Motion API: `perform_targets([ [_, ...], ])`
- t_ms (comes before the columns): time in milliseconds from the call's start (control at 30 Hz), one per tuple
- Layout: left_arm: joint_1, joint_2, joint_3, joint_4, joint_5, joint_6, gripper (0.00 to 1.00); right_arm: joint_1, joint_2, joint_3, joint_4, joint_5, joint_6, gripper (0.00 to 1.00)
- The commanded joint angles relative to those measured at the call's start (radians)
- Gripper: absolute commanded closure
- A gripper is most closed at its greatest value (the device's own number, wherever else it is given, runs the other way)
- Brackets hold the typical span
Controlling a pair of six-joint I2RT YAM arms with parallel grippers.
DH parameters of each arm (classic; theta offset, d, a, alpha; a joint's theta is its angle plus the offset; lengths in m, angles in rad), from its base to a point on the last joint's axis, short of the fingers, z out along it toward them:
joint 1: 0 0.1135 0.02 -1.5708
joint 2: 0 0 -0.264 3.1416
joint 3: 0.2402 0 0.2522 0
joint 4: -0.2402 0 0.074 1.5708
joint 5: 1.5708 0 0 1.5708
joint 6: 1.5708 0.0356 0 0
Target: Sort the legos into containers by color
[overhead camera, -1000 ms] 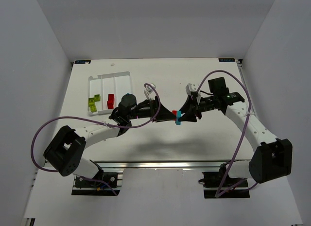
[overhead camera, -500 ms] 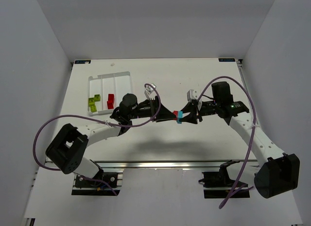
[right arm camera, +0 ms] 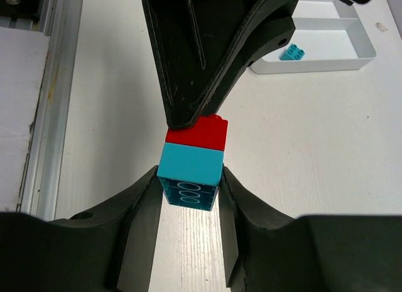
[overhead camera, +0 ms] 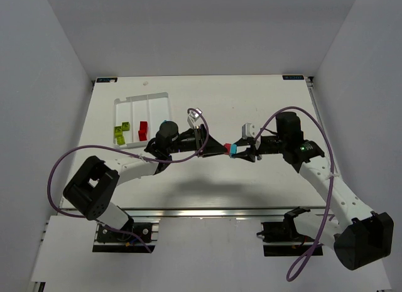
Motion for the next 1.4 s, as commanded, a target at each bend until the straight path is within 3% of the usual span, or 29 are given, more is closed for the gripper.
perform_targets([
  [0,-0.009,-0.012,0.037,0.093,0.032,-0.023,0.62,0.022,-0.018,-0.022,0.054,0.024,-0.002,1.0],
  [33,-0.009,-0.011,0.037,0.097,0.032,-0.026,0.71,0.025,-0.019,-0.024,0.051,0.029,-0.005,1.0],
  [100,-0.009,-0.004,0.037,0.102,0.035,-0.031,0.81,0.028,-0.024,-0.028,0.048,0.037,-0.013,1.0],
  [133,-0.009,-0.003,0.037,0.104,0.038,-0.032,0.92,0.03,-0.027,-0.028,0.048,0.046,-0.014,1.0],
  [200,0.003,-0.012,0.031,0.096,0.027,-0.029,1.0,0.027,-0.03,-0.03,0.047,0.056,-0.019,1.0],
  [733,0.222,-0.13,-0.032,-0.073,0.018,0.086,1.0,0.013,-0.056,-0.074,0.11,0.113,0.016,1.0],
  [833,0.261,-0.17,0.016,-0.255,-0.017,0.213,1.0,0.013,-0.046,-0.077,0.142,0.13,0.05,1.0],
  [867,0.285,-0.182,0.043,-0.339,-0.052,0.272,1.0,0.014,-0.038,-0.076,0.154,0.139,0.08,1.0],
  [900,0.296,-0.196,0.127,-0.565,-0.17,0.417,1.0,0.018,-0.026,-0.076,0.178,0.156,0.099,1.0],
  [1000,0.33,-0.219,0.259,-0.897,-0.382,0.616,1.0,0.03,0.035,-0.054,0.217,0.176,0.183,1.0],
  [1033,0.339,-0.215,0.287,-1.003,-0.522,0.653,1.0,0.039,0.052,-0.038,0.229,0.184,0.205,1.0],
  [1133,0.377,-0.195,0.355,-1.094,-0.778,0.741,1.0,0.071,0.135,0.004,0.281,0.23,0.285,1.0],
  [1233,0.419,-0.169,0.387,-1.124,-0.916,0.793,1.0,0.111,0.25,0.105,0.289,0.29,0.372,1.0],
  [1367,0.472,-0.034,0.441,-1.142,-0.97,0.824,1.0,0.162,0.448,0.26,0.287,0.32,0.461,1.0],
])
